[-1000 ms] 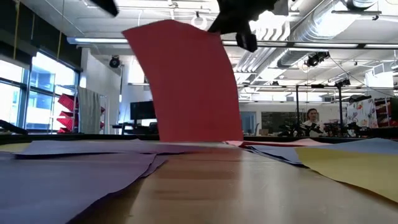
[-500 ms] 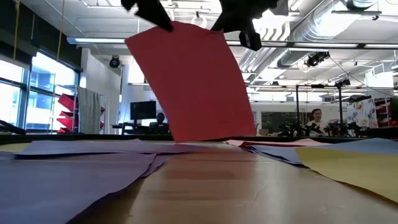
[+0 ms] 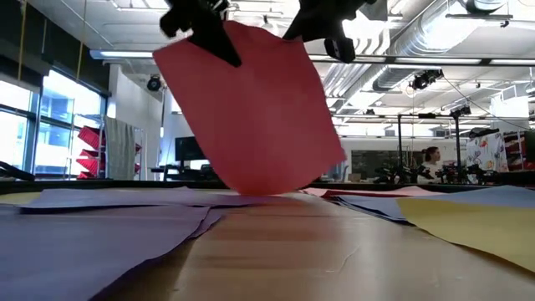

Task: Organize paper
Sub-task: Stack the pink paper on the top right of the table

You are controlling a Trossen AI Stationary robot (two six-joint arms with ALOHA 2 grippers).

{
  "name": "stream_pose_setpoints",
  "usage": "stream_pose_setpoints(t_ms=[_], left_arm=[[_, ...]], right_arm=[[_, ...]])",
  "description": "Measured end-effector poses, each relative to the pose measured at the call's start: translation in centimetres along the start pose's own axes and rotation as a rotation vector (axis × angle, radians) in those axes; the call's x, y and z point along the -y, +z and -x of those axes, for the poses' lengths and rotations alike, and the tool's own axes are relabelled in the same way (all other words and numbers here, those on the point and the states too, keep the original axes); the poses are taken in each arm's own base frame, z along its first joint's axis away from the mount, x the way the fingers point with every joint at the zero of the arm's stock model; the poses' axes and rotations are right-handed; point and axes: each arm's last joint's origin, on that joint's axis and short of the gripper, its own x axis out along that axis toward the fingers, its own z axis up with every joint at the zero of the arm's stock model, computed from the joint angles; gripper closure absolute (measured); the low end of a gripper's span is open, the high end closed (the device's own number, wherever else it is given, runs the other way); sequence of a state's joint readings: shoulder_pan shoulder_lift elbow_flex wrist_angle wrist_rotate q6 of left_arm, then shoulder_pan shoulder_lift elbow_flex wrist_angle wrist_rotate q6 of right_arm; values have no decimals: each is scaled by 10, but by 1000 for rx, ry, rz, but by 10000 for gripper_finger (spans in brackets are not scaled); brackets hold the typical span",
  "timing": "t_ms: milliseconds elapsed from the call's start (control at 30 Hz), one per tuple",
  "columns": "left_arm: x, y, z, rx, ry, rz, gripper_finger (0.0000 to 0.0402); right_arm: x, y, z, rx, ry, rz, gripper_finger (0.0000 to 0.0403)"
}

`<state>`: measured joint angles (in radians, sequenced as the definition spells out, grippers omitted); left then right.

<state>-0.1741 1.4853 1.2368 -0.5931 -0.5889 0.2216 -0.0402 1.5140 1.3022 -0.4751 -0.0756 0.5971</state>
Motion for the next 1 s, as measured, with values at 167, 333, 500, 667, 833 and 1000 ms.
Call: stream_pose_setpoints(t_ms=[167,333,500,667,833,1000], left_arm=[[-11,2,9,27,-23,184,401],[-20,1,13,48,-46,286,401],[-28,3,21,96,-46,389,402],[-38,1,27,113,-22,481,401],[-43,0,28,116,11,511,401],[-43,0,28,116,13,542,401]], right_arm=[[-2,18,27,70,9,148,289],[-11,35,70,99,-159,435,213],[0,30,87,-75,-341,593,183],[17,8,63,-239,-303,689,191],[27,-17,27,-214,-232,704,206],[24,-41,-1,-101,-151,641,214]])
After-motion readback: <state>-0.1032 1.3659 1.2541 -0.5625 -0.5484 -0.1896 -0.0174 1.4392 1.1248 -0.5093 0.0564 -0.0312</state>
